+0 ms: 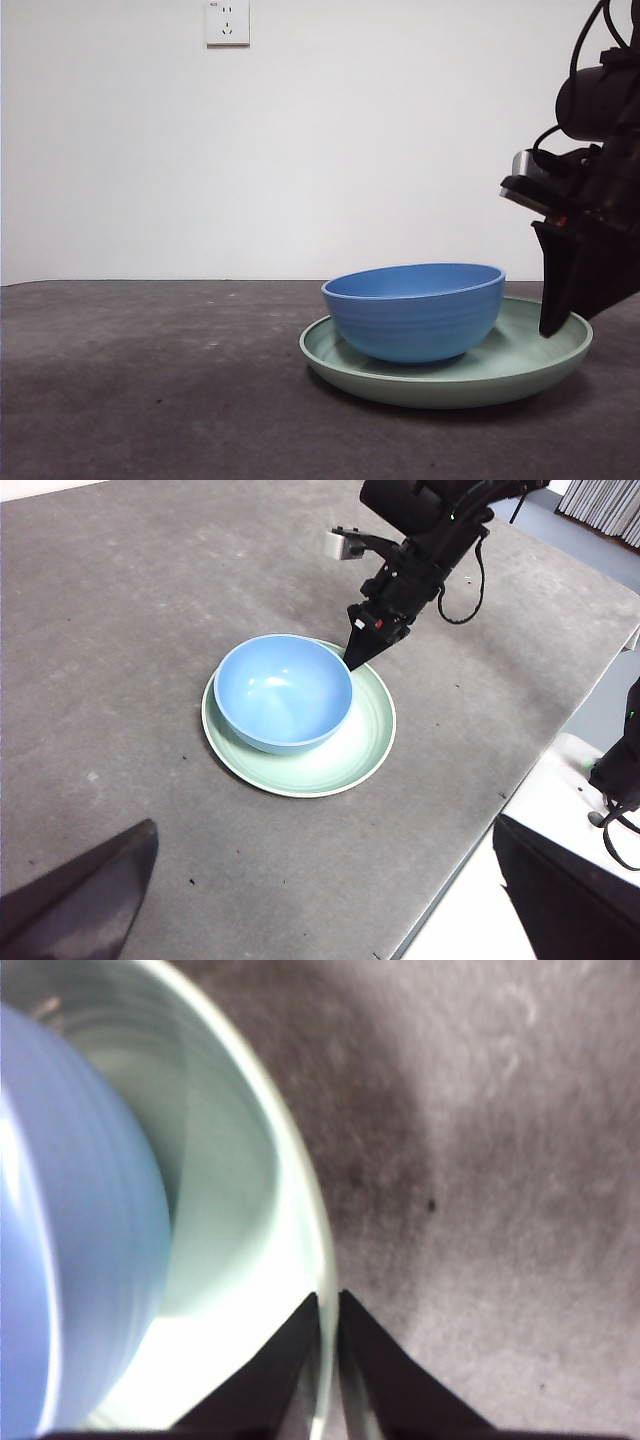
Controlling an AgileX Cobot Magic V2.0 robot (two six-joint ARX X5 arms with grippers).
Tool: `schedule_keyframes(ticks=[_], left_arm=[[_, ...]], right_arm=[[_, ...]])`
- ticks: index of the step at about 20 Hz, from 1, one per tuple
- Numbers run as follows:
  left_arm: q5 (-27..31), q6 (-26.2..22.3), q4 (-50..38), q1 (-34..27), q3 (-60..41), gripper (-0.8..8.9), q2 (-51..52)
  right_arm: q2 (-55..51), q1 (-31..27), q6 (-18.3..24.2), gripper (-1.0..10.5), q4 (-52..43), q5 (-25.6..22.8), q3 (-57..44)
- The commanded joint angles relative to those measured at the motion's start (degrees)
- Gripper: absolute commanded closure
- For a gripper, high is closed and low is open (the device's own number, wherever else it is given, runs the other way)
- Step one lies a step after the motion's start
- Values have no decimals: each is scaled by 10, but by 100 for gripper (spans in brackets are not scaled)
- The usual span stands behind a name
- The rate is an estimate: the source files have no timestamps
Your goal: Pick up the blue bowl, put it on the green plate, put it on desk
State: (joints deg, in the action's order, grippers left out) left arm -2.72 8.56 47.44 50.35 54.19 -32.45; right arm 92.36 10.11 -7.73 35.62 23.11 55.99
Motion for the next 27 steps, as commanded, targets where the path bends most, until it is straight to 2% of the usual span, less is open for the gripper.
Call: schedule_keyframes(ticks=[1, 6, 13, 20, 27], left_arm=[[2, -6, -8, 6, 8, 159, -1], [2, -7, -8, 6, 8, 159, -1], [2, -10, -8, 6, 8, 159, -1], [2, -10, -8, 6, 8, 159, -1], [2, -10, -7, 6, 8, 159, -1]], right_arm=[[11, 2, 2, 931, 2, 19, 20], [11, 2, -18, 931, 4, 66, 38], [12, 35, -67, 931, -31, 91, 40], [21, 110, -138, 933, -107, 83, 40], [65, 134, -168, 933, -144, 82, 40]])
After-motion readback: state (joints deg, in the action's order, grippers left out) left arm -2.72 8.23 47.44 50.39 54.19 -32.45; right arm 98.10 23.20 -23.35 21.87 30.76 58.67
